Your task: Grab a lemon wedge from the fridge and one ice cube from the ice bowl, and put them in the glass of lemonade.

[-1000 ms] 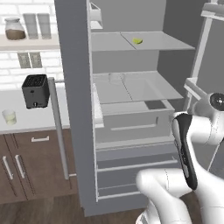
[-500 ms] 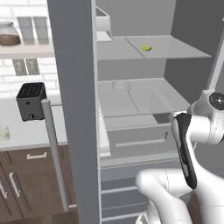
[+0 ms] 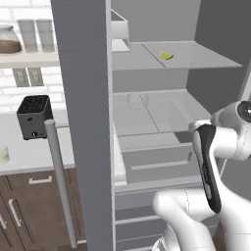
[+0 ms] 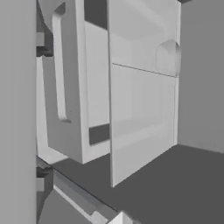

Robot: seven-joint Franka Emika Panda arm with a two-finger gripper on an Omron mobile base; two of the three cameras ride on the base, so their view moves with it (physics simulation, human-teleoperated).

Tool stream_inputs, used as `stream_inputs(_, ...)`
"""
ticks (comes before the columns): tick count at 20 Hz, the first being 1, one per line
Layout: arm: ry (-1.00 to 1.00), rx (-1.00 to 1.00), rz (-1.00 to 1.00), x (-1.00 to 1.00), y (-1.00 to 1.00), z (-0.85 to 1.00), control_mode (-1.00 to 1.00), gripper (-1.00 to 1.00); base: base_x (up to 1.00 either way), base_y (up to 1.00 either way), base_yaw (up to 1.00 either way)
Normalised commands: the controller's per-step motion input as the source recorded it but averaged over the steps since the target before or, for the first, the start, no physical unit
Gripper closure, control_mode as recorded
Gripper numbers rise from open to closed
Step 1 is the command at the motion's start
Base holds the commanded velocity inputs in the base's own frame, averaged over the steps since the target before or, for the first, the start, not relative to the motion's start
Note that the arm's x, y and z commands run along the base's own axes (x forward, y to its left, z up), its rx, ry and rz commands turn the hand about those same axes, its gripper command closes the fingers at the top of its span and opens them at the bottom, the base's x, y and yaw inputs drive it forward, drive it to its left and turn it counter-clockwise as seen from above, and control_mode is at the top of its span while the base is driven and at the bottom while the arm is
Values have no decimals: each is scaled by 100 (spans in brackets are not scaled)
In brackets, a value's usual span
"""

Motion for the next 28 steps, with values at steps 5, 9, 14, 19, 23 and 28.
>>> stream_inputs(5, -27, -1, 0, -18, 11, 100, -100, -100, 0, 0, 0)
stream_inputs(9, -21, 0, 0, -12, 3, 100, -100, -100, 0, 0, 0)
stream_inputs(14, -13, -2, 1, -11, 4, 100, -100, -100, 0, 0, 0)
stream_inputs(19, 7, -5, 1, 1, 6, 100, -100, -100, 0, 0, 0)
stream_inputs(23, 26, -2, 12, 18, 5, 52, -100, -100, 0, 0, 0)
stream_inputs(28, 0, 0, 0, 18, 0, -6, -100, -100, 0, 0, 0)
